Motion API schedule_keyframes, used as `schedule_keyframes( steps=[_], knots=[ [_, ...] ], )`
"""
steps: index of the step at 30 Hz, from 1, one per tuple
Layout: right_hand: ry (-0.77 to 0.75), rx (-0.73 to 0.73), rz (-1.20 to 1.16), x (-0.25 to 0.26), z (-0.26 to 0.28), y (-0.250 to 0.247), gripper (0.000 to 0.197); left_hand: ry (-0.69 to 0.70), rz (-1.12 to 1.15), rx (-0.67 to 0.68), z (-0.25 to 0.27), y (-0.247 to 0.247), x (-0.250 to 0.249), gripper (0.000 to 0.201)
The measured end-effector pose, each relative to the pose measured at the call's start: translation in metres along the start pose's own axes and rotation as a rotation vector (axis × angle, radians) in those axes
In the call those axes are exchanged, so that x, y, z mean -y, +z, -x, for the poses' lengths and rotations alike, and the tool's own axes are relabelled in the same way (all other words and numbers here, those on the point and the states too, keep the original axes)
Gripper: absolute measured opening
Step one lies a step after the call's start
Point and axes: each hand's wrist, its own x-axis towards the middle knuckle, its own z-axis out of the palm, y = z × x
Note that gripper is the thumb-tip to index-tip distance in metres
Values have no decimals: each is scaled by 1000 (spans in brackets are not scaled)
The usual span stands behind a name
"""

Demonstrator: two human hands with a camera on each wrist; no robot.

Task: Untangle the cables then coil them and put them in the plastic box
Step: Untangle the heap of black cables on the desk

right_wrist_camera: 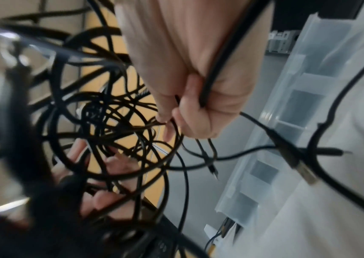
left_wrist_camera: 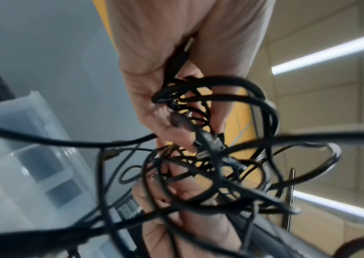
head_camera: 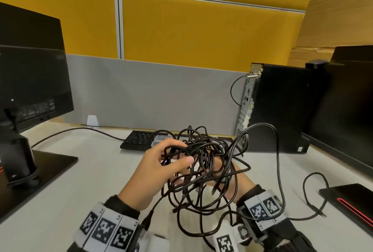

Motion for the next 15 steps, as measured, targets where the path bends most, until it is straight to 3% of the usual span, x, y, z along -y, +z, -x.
schedule_keyframes(
  steps=[3,8,9,11,15],
  knots=[
    [-19,61,129,6,3,2,30,-90,100,7,-1,-2,1,23],
    [-41,110,270,13,4,6,12,-114,191,-29,-2,-3,3,33],
    [-67,77,326,13,2,7,9,-111,208,-27,-2,-3,2,32],
    [-148,23,392,16,3,12,23,-102,228,-3,-1,-5,-1,29],
    [-324,-69,226,25,8,18,30,-71,273,45,0,-10,-7,31]
  ],
)
